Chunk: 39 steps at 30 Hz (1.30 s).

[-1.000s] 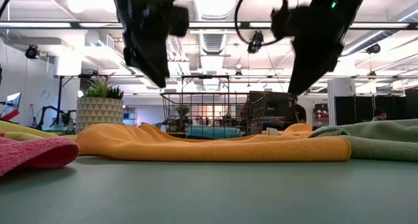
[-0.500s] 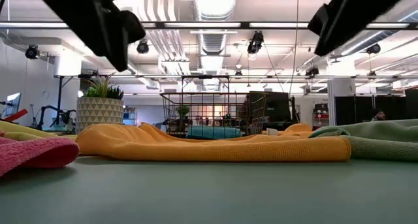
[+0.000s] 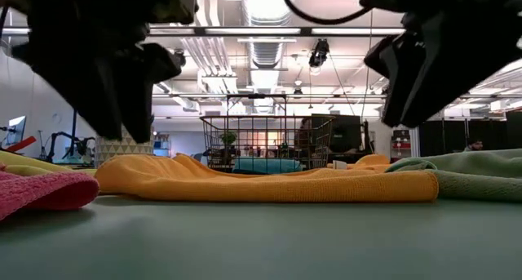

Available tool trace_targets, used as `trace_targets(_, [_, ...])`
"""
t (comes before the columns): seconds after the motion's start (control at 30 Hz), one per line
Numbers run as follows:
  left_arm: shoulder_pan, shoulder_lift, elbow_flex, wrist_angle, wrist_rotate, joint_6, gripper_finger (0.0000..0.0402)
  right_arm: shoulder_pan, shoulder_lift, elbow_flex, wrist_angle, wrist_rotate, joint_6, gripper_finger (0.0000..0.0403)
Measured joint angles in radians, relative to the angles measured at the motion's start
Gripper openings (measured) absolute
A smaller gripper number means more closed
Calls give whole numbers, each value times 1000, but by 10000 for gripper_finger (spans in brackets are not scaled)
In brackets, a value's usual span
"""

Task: Fold microfiber towels
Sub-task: Fold the left orange microfiber cloth

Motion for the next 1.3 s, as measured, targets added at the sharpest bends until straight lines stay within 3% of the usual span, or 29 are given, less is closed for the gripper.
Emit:
trace_targets(0.37, [1,50,-5,-11,-47,2,162,0,140,51,-13,19,-29,128])
trace_targets(1.0, [24,56,-96,25,-80,-2,159,-2,193,48,-32,40,36,128])
trace_targets(1.13, [30,79,-94,38,-83,1,127,-2,193,48,-32,39,38,117])
trace_targets(1.3, [28,99,-93,52,-78,10,55,-2,195,48,-31,30,39,74])
